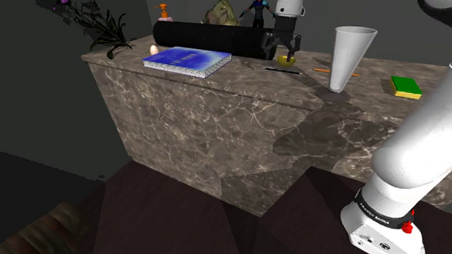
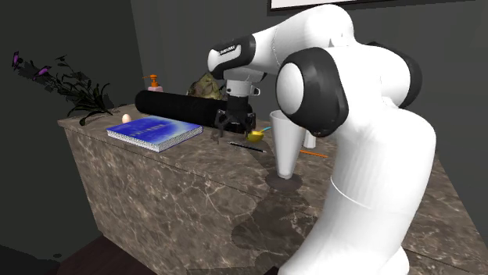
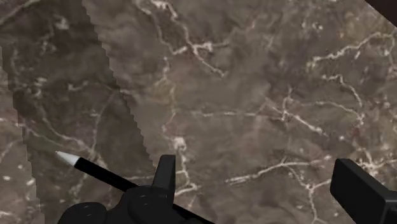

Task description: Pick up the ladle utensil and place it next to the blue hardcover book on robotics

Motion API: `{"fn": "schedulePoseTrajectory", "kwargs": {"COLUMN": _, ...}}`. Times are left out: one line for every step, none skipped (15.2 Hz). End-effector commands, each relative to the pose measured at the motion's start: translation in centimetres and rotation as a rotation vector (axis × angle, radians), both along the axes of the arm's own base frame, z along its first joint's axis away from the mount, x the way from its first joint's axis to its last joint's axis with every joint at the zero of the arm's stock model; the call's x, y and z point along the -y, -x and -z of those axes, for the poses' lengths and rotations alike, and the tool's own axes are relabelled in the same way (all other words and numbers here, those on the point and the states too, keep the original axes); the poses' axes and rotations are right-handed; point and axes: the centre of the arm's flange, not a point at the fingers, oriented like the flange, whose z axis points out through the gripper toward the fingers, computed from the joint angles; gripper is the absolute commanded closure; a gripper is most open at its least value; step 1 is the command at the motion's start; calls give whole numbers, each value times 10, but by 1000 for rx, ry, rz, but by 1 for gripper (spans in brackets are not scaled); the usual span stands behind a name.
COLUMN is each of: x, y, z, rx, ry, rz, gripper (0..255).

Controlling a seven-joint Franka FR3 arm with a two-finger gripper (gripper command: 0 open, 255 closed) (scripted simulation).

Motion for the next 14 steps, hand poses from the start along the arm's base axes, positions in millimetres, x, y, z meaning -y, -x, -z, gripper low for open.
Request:
{"fn": "schedulePoseTrajectory", "kwargs": {"x": 23, "y": -12, "z": 1, "rx": 7, "ry": -4, "rz": 70, "gripper": 0}}
{"fn": "schedulePoseTrajectory", "kwargs": {"x": 35, "y": -17, "z": 2, "rx": 10, "ry": -7, "rz": 104, "gripper": 0}}
{"fn": "schedulePoseTrajectory", "kwargs": {"x": 47, "y": -21, "z": 3, "rx": 13, "ry": -10, "rz": 138, "gripper": 0}}
{"fn": "schedulePoseTrajectory", "kwargs": {"x": 59, "y": -25, "z": 4, "rx": 16, "ry": -12, "rz": 172, "gripper": 0}}
{"fn": "schedulePoseTrajectory", "kwargs": {"x": 71, "y": -29, "z": 5, "rx": 20, "ry": -15, "rz": 206, "gripper": 0}}
{"fn": "schedulePoseTrajectory", "kwargs": {"x": 84, "y": -32, "z": 6, "rx": 23, "ry": -17, "rz": 240, "gripper": 0}}
{"fn": "schedulePoseTrajectory", "kwargs": {"x": 97, "y": -35, "z": 7, "rx": 26, "ry": -20, "rz": 274, "gripper": 0}}
{"fn": "schedulePoseTrajectory", "kwargs": {"x": 109, "y": -37, "z": 8, "rx": 29, "ry": -22, "rz": 308, "gripper": 0}}
{"fn": "schedulePoseTrajectory", "kwargs": {"x": 122, "y": -39, "z": 9, "rx": 32, "ry": -25, "rz": 342, "gripper": 0}}
{"fn": "schedulePoseTrajectory", "kwargs": {"x": 135, "y": -40, "z": 10, "rx": 36, "ry": -28, "rz": 376, "gripper": 0}}
{"fn": "schedulePoseTrajectory", "kwargs": {"x": 148, "y": -41, "z": 11, "rx": 39, "ry": -30, "rz": 410, "gripper": 0}}
{"fn": "schedulePoseTrajectory", "kwargs": {"x": 161, "y": -42, "z": 13, "rx": 42, "ry": -33, "rz": 444, "gripper": 0}}
{"fn": "schedulePoseTrajectory", "kwargs": {"x": 173, "y": -42, "z": 14, "rx": 45, "ry": -35, "rz": 478, "gripper": 0}}
{"fn": "schedulePoseTrajectory", "kwargs": {"x": 186, "y": -41, "z": 15, "rx": 49, "ry": -38, "rz": 512, "gripper": 0}}
